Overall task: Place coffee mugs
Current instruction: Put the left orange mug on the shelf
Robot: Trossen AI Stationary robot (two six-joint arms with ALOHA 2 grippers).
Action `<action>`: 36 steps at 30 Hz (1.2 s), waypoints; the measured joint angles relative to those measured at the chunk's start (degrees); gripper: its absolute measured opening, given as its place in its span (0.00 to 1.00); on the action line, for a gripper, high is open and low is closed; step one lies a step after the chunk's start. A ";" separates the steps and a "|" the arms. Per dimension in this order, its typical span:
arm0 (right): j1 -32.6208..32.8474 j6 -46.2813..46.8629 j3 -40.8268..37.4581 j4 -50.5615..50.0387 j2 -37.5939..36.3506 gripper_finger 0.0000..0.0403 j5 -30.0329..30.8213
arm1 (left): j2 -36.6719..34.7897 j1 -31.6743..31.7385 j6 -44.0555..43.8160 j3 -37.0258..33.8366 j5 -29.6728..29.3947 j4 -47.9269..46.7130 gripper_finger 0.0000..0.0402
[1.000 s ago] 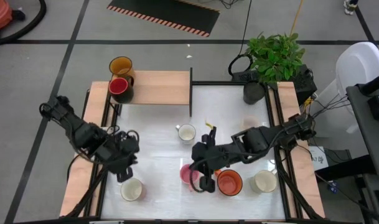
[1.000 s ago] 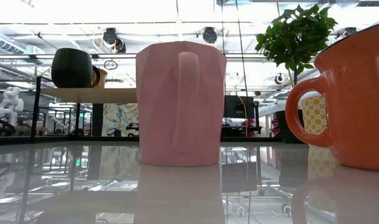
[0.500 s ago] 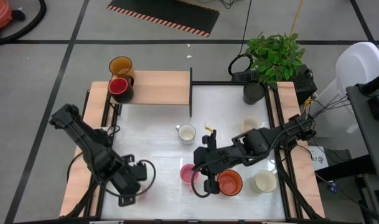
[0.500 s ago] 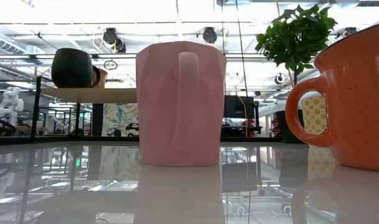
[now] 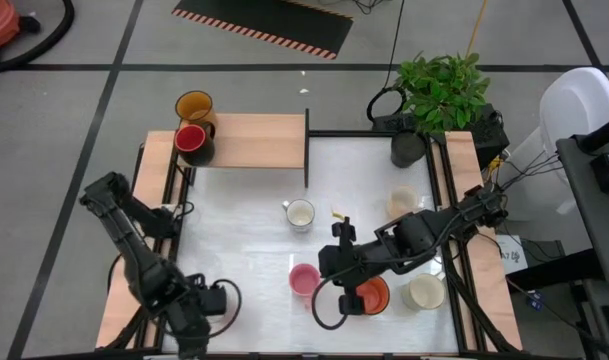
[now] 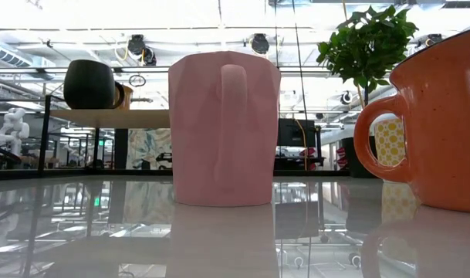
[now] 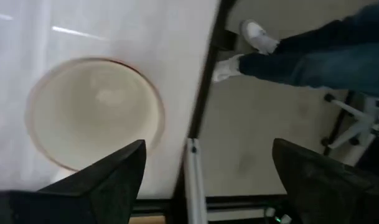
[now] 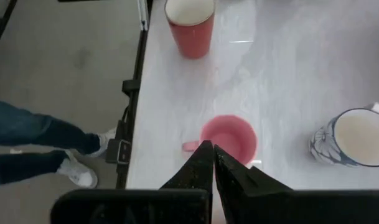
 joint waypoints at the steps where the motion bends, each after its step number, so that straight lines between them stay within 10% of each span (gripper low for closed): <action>1: 0.22 -0.02 0.00 -0.20 0.00 0.00 0.00 | 0.00 -0.82 -0.38 0.00 0.00 0.58 0.87; 28: 0.48 -3.04 0.00 -0.15 0.02 0.00 0.29 | 5.20 -10.43 16.87 0.00 -3.65 -1.45 0.87; 36: -0.25 -3.47 0.00 -0.77 0.02 0.00 0.31 | 7.54 -10.11 21.59 0.00 -12.90 -3.45 0.87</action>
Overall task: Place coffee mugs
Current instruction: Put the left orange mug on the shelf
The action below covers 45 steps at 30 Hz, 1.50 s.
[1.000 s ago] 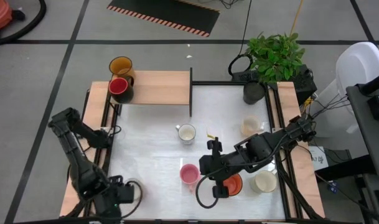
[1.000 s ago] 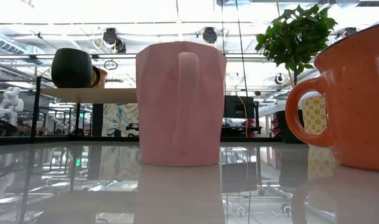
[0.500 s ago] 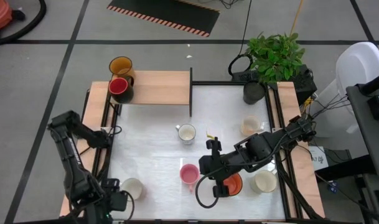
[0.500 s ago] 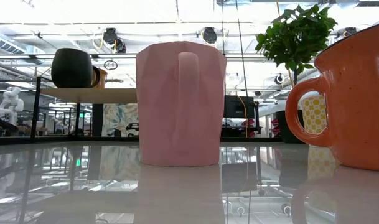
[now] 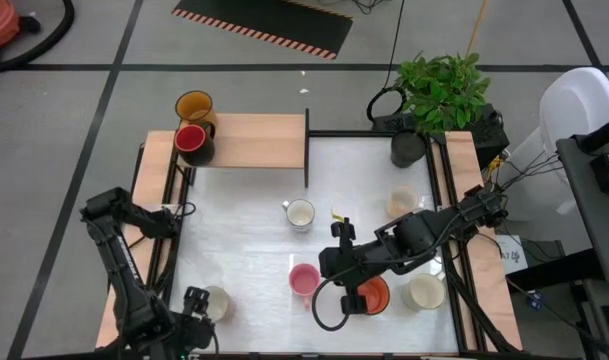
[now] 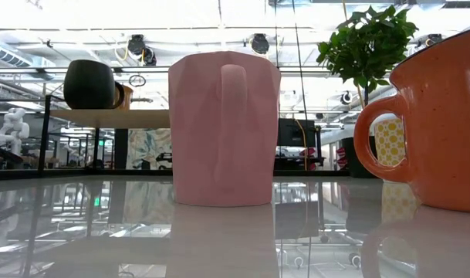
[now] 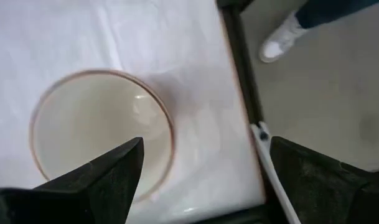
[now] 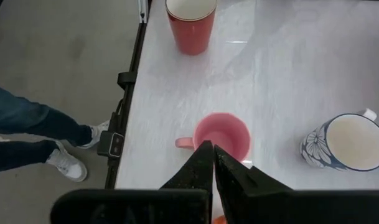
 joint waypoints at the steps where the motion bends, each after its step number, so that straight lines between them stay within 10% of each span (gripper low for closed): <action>1: -0.06 0.00 0.00 -0.06 0.00 0.00 -0.02 | 0.28 0.28 0.62 0.00 -0.24 -0.03 0.87; 15: -2.70 -0.91 0.00 0.24 0.00 0.00 -0.02 | 4.95 4.34 0.66 -1.05 2.51 2.87 0.84; 33: -3.07 -0.90 0.00 0.27 0.00 0.00 -0.35 | 4.90 14.10 -5.29 -7.55 2.67 5.66 0.08; 45: -3.03 -1.30 0.00 0.18 -0.96 0.00 -0.35 | 4.80 18.98 -4.03 -8.56 4.84 5.52 0.06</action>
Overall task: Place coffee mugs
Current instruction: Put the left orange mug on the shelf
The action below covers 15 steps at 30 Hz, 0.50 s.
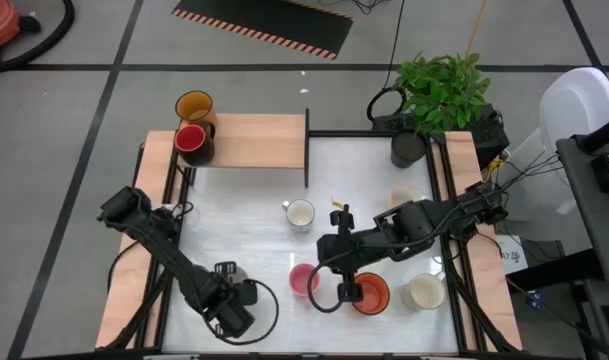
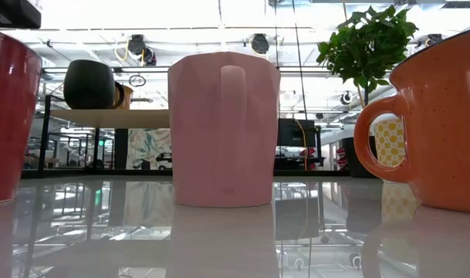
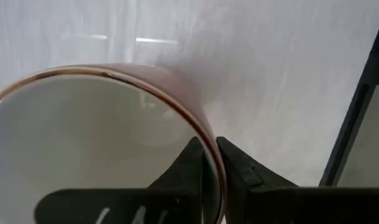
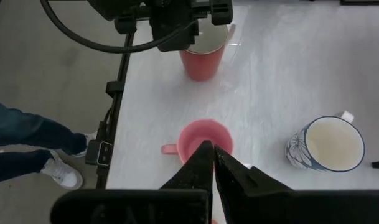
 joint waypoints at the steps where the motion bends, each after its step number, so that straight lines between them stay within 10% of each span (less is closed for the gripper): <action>1: 0.00 -0.14 0.00 0.00 -0.04 0.00 0.00 | 0.02 0.12 0.96 0.27 0.04 -0.20 0.06; 15: 0.00 -0.90 0.00 -0.97 -2.51 0.00 0.15 | 0.51 3.29 15.21 10.31 -1.92 -8.74 0.06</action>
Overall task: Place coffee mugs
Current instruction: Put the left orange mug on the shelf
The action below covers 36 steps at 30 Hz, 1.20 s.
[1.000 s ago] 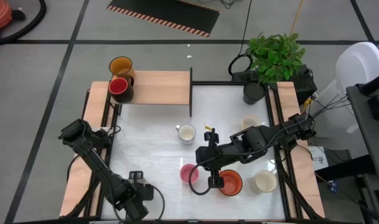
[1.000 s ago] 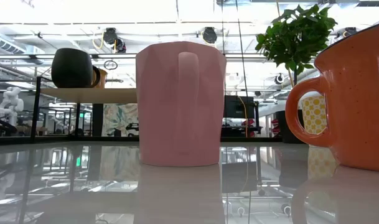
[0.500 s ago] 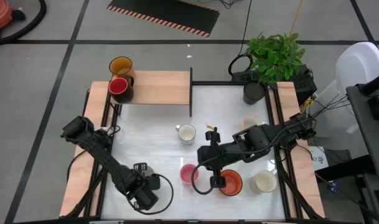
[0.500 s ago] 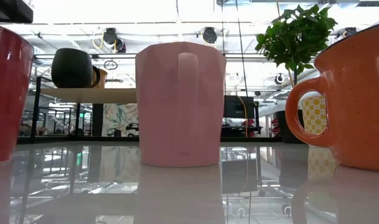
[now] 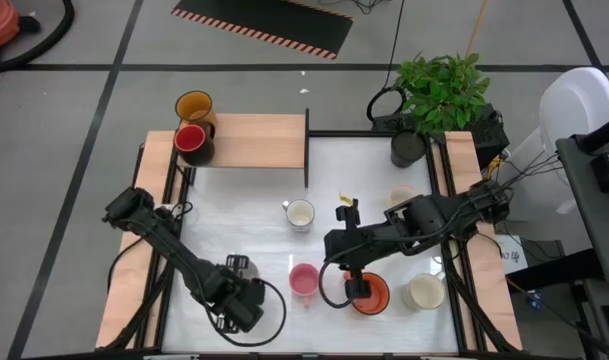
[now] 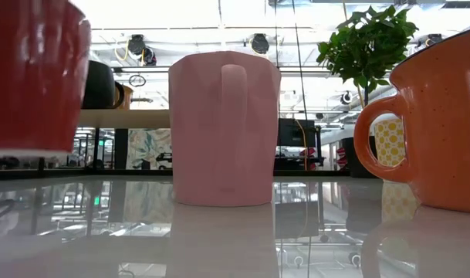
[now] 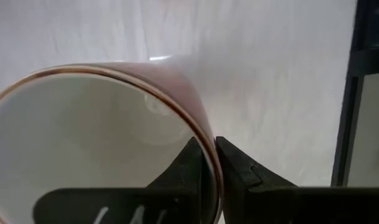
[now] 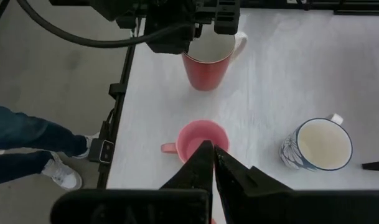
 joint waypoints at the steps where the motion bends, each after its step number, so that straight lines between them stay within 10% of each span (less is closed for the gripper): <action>1: 0.01 0.02 0.00 -0.20 -0.19 0.00 -0.01 | 0.00 0.23 1.21 0.73 0.04 -0.51 0.06; 36: -0.26 2.87 0.00 -3.71 -1.06 0.00 3.37 | -0.24 18.23 34.44 29.69 1.76 -18.33 0.06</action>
